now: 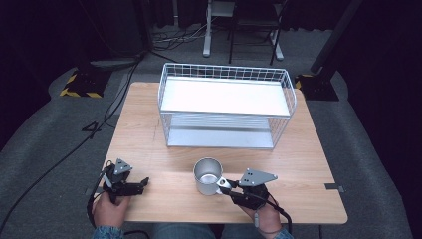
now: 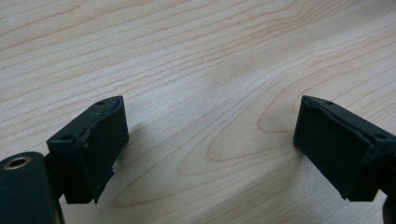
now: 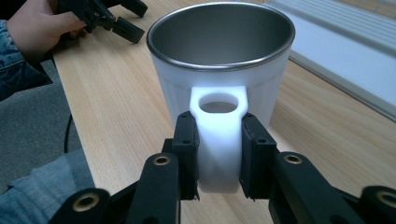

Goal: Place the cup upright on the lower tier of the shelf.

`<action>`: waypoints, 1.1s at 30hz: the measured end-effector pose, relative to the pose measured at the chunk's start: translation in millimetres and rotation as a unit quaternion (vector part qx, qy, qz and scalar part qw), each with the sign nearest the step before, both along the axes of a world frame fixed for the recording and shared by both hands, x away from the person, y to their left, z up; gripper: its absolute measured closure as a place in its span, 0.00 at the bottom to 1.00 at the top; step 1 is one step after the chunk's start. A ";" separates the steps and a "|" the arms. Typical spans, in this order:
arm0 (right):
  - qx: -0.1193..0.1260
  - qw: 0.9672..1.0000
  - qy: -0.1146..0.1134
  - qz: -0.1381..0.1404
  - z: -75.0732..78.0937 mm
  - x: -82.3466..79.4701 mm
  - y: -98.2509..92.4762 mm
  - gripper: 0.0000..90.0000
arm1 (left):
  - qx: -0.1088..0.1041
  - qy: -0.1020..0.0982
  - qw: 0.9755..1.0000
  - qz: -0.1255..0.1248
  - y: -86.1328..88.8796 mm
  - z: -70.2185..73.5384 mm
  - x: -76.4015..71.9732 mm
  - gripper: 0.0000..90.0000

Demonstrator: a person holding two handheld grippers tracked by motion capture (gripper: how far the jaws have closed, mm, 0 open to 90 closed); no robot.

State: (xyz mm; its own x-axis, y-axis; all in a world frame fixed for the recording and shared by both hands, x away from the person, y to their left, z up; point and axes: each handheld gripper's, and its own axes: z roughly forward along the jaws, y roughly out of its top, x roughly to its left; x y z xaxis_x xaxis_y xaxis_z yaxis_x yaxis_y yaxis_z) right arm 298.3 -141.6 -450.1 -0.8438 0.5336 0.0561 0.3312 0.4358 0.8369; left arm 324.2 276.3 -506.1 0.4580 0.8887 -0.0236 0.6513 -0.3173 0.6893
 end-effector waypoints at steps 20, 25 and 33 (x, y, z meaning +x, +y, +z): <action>0.024 0.999 -0.023 -0.025 21.6 10.7 -13.7 0.79 | -0.001 0.000 1.000 0.001 -0.2 -0.1 -0.1 0.12; 0.026 0.999 -0.026 -0.033 31.1 22.1 -16.5 0.79 | -0.002 0.000 1.000 0.002 -0.3 -0.2 -0.2 0.12; 0.036 0.998 -0.026 -0.047 37.4 40.4 -15.0 0.79 | -0.001 0.001 1.000 0.001 -0.1 -0.1 0.0 0.12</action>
